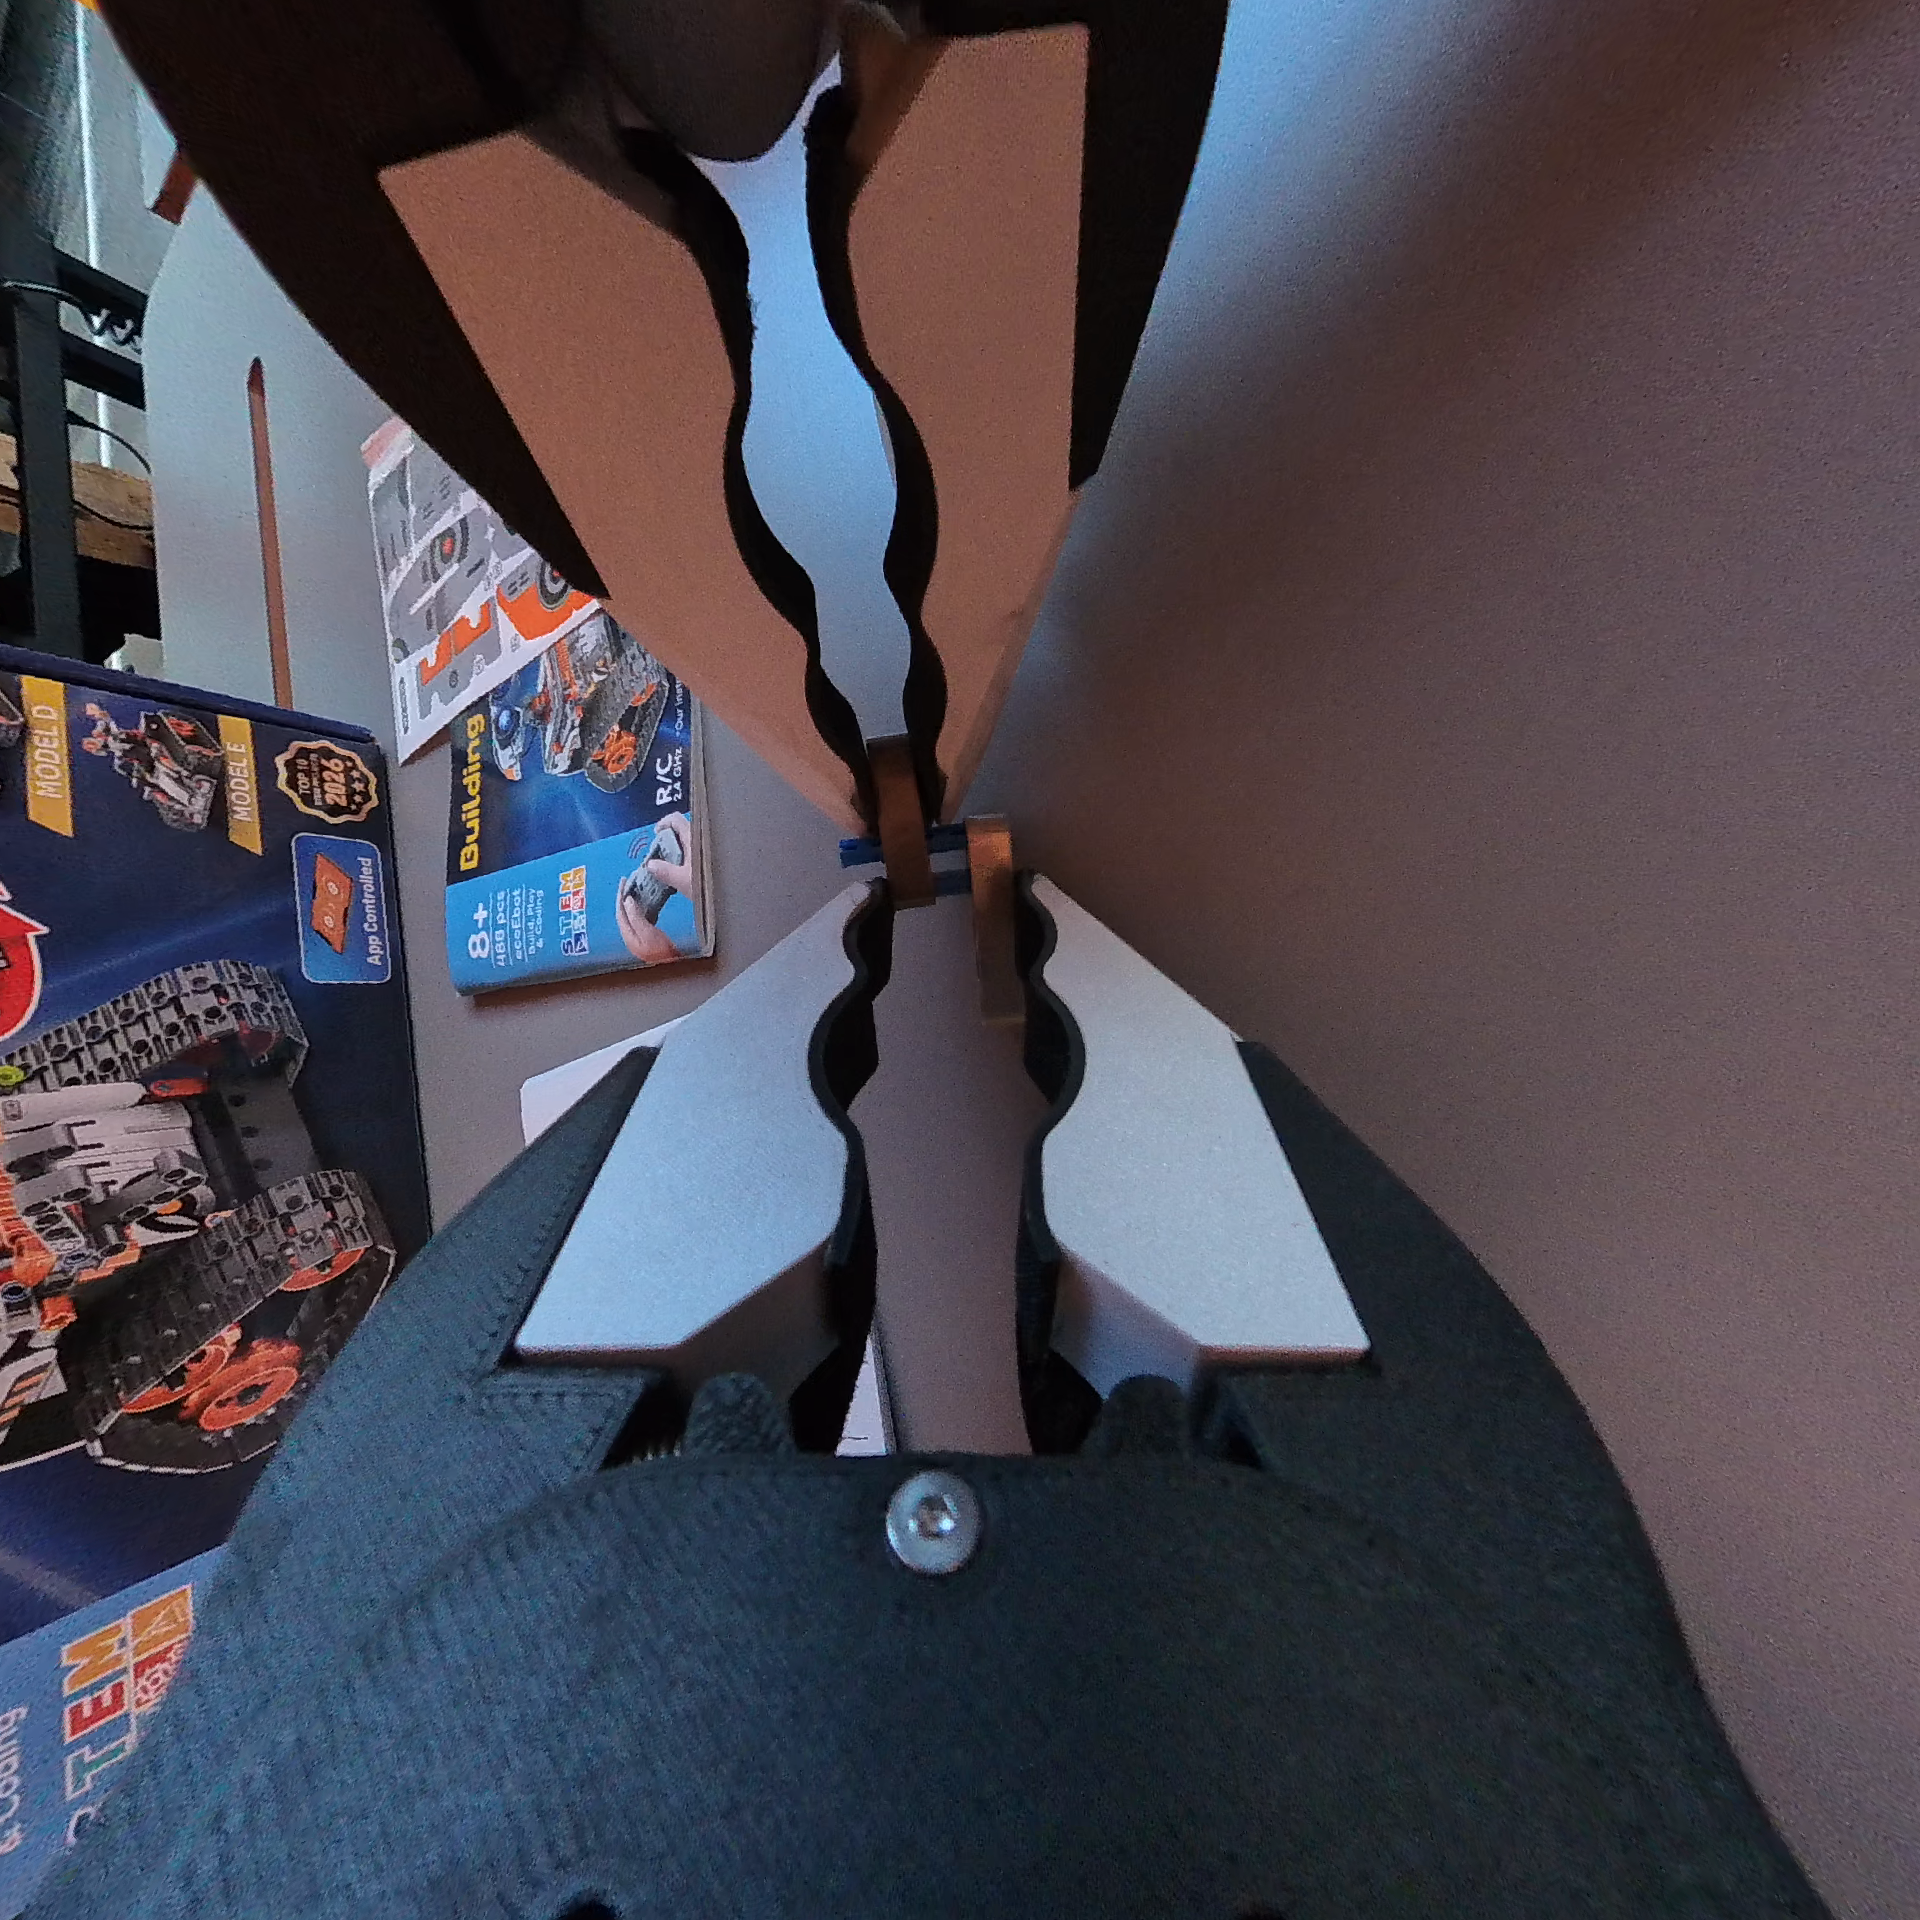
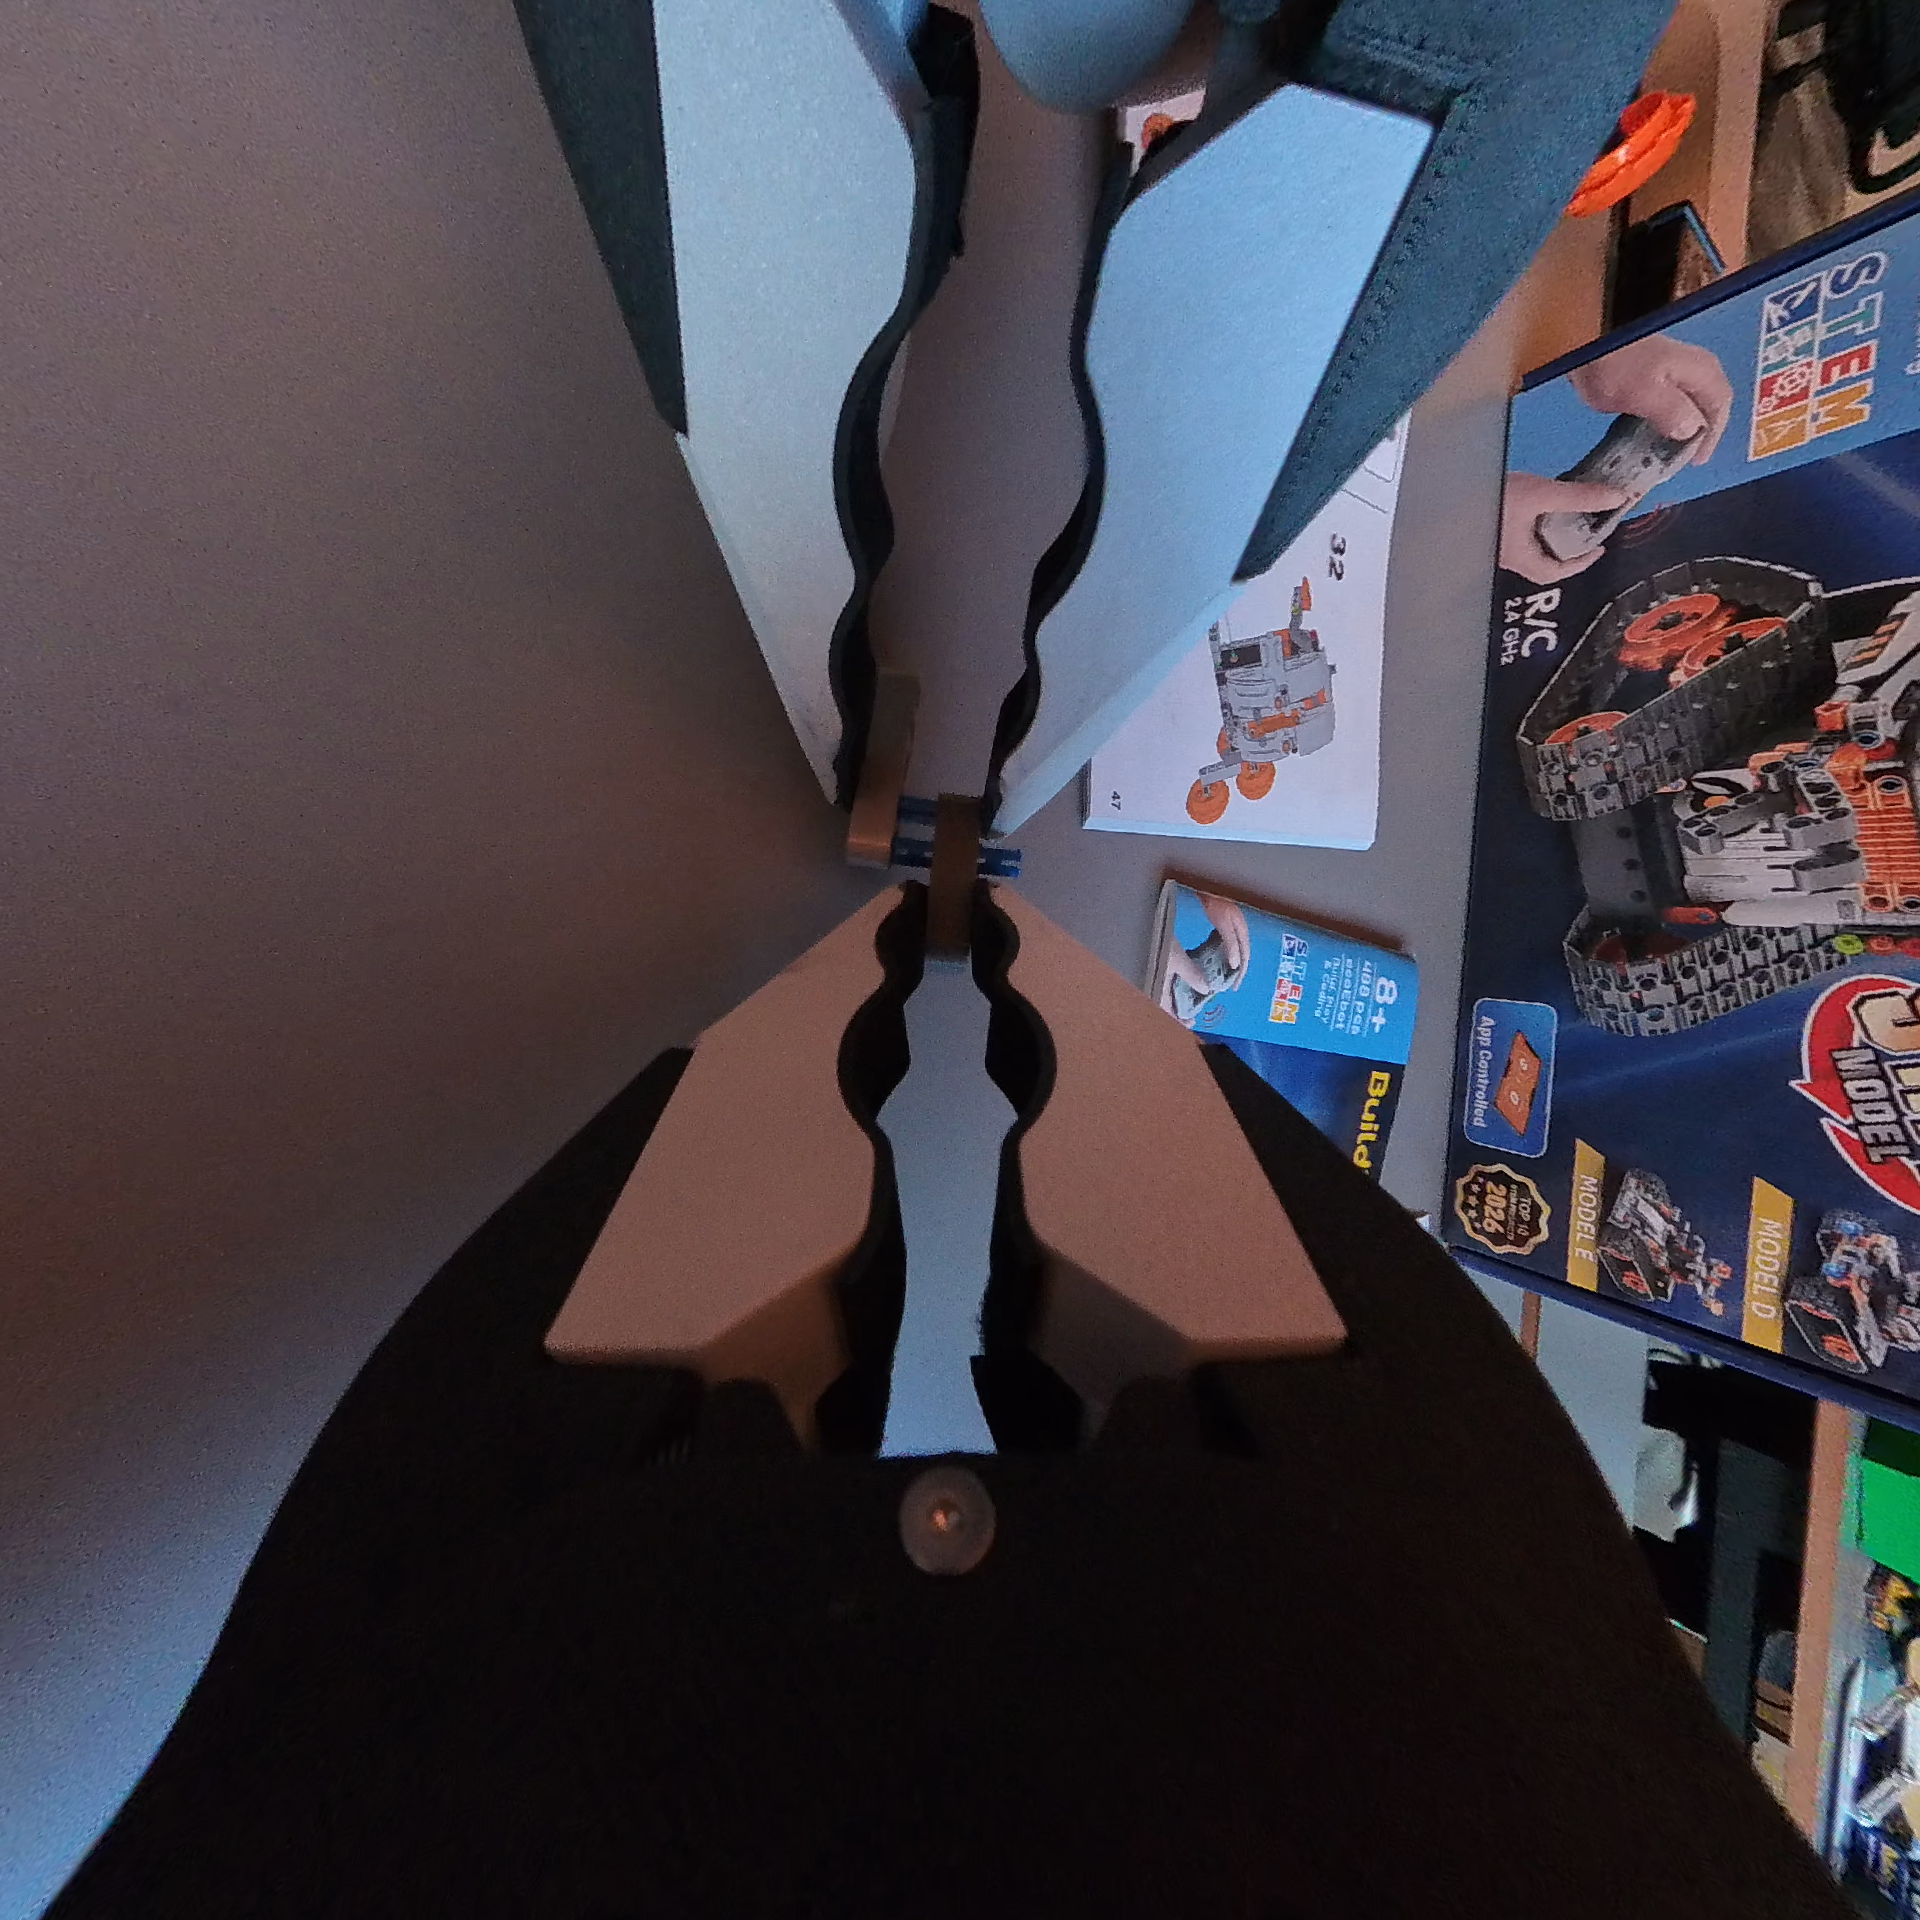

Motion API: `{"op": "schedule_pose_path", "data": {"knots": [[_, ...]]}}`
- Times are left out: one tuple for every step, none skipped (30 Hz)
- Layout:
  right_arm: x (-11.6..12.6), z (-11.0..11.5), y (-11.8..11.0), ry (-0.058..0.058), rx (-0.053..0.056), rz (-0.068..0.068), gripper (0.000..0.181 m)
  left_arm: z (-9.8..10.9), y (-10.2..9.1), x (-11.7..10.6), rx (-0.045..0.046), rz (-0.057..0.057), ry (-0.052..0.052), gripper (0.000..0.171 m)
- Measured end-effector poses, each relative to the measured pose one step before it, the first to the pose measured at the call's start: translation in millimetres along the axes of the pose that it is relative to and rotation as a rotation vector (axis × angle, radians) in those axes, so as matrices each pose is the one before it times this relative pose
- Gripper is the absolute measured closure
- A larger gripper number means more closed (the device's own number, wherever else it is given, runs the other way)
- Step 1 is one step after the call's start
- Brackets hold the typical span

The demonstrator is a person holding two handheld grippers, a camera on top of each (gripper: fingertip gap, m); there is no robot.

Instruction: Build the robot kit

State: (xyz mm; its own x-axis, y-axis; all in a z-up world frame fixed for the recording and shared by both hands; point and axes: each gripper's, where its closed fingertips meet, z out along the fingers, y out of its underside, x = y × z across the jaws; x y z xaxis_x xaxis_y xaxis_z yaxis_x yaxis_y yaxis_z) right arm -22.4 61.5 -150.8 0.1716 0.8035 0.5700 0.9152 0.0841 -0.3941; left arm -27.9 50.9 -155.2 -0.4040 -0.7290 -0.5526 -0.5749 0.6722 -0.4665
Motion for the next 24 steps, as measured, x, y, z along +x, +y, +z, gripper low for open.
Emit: {"op": "schedule_pose_path", "data": {"knots": [[-0.12, 0.03, 0.26, -0.0112, -0.0041, 0.0048, 0.175, 0.1, 0.0, -0.06, -0.00447, 0.0012, 0.0028, 0.151], [-0.2, -0.16, 0.28, -0.0131, -0.0027, 0.0098, 0.175, 0.04, 0.12, -0.05, -0.00656, 0.0013, 0.0001, 0.151], [-0.5, -0.31, 0.26, -0.014, -0.0038, 0.0128, 0.175, 0.07, -0.29, 0.05, -0.00331, 0.0025, -0.0027, 0.151], [-0.61, -0.9, 0.22, -0.0126, -0.0049, 0.0082, 0.175, 0.25, -0.63, 0.14, 0.00117, 0.0031, -0.0025, 0.151], [-0.14, -0.57, 0.3, -0.0054, -0.0083, -0.0013, 0.175, 0.11, -0.42, 0.1, 0.001, 0.0048, -0.002, 0.151], [0.14, -0.11, 0.33, 0.0002, -0.0114, -0.0088, 0.175, 0.09, -0.31, -0.06, -0.00006, 0.0007, -0.0011, 0.151], [0.11, 0.07, 0.24, 0.0036, -0.0117, -0.0119, 0.175, 0.1, 0.0, -0.1, 0.00113, -0.0052, 0.0015, 0.151], [-0.01, -0.09, 0.18, -0.0002, -0.0112, -0.0073, 0.175, 0.12, -0.03, 0.04, 0.00398, -0.0059, 0.0029, 0.151], [-0.05, -0.22, -0.1, -0.0028, -0.0104, -0.0032, 0.175, 0.03, -0.02, 0.07, 0.00474, -0.0054, 0.0028, 0.151], [0.15, 0.06, 0.03, 0.0006, -0.0085, -0.0112, 0.175, 0.04, 0.11, -0.05, 0.00354, -0.0063, 0.0035, 0.151], [0.07, -0.03, 0.12, 0.0008, -0.0071, -0.0132, 0.175, 0.08, 0.16, 0.05, 0.00173, -0.011, 0.0049, 0.151], [-0.15, -0.11, -0.03, -0.0039, -0.0054, -0.004, 0.175, 0.03, 0.09, 0.15, 0.00013, -0.0119, 0.0068, 0.151], [-0.63, -0.42, 0.1, -0.0125, -0.0065, 0.0134, 0.175, 0.0, -0.04, 0.27, 0.00038, -0.0085, 0.0071, 0.151], [-0.09, -0.46, -0.1, -0.0078, -0.0045, 0.0011, 0.175, 0.0, -0.07, 0.27, 0.00274, -0.0068, 0.0044, 0.151], [-0.13, -0.07, 0.03, -0.0062, -0.0044, -0.0072, 0.175, 0.01, -0.1, 0.07, 0.00465, -0.0019, 0.0003, 0.151], [-0.1, -0.06, 0.04, -0.0083, -0.0045, -0.0003, 0.175, -0.11, -0.07, 0.09, 0.00548, -0.0046, 0.0012, 0.151], [-0.31, 0.13, -0.03, -0.0118, -0.0019, 0.0104, 0.175, -0.01, 0.01, 0.25, 0.00492, -0.0127, 0.0056, 0.151], [-0.01, 0.37, -0.02, -0.0081, 0.0019, 0.0183, 0.175, -0.16, 0.28, 0.1, 0.00197, -0.0097, 0.0057, 0.151], [0.72, 0.49, 0.22, -0.0014, 0.0053, 0.017, 0.175, 0.28, 0.24, -0.72, 0.00392, 0.0038, -0.0059, 0.151], [0.76, -0.03, 0.07, 0.0031, 0.0113, 0.0037, 0.175, 0.35, 0.13, -1.08, 0.00796, 0.0099, -0.0125, 0.151], [0.38, -0.43, -0.27, 0.0003, 0.0107, 0.0031, 0.174, 0.28, -0.09, -0.76, 0.00798, 0.0024, -0.0063, 0.151], [0.11, 0.18, 0.08, -0.0013, 0.0057, 0.0057, 0.174, 0.22, -0.01, -0.31, 0.00585, -0.0057, 0.0006, 0.151], [0.38, 0.46, 0.06, 0.0007, 0.0038, 0.0042, 0.175, 0.14, 0.02, -0.2, 0.0045, -0.0059, 0.0031, 0.151], [0.1, 0.32, 0.51, -0.0018, -0.0001, 0.0054, 0.175, 0.37, -0.05, -0.24, 0.0064, -0.0047, 0.0003, 0.151]]}}
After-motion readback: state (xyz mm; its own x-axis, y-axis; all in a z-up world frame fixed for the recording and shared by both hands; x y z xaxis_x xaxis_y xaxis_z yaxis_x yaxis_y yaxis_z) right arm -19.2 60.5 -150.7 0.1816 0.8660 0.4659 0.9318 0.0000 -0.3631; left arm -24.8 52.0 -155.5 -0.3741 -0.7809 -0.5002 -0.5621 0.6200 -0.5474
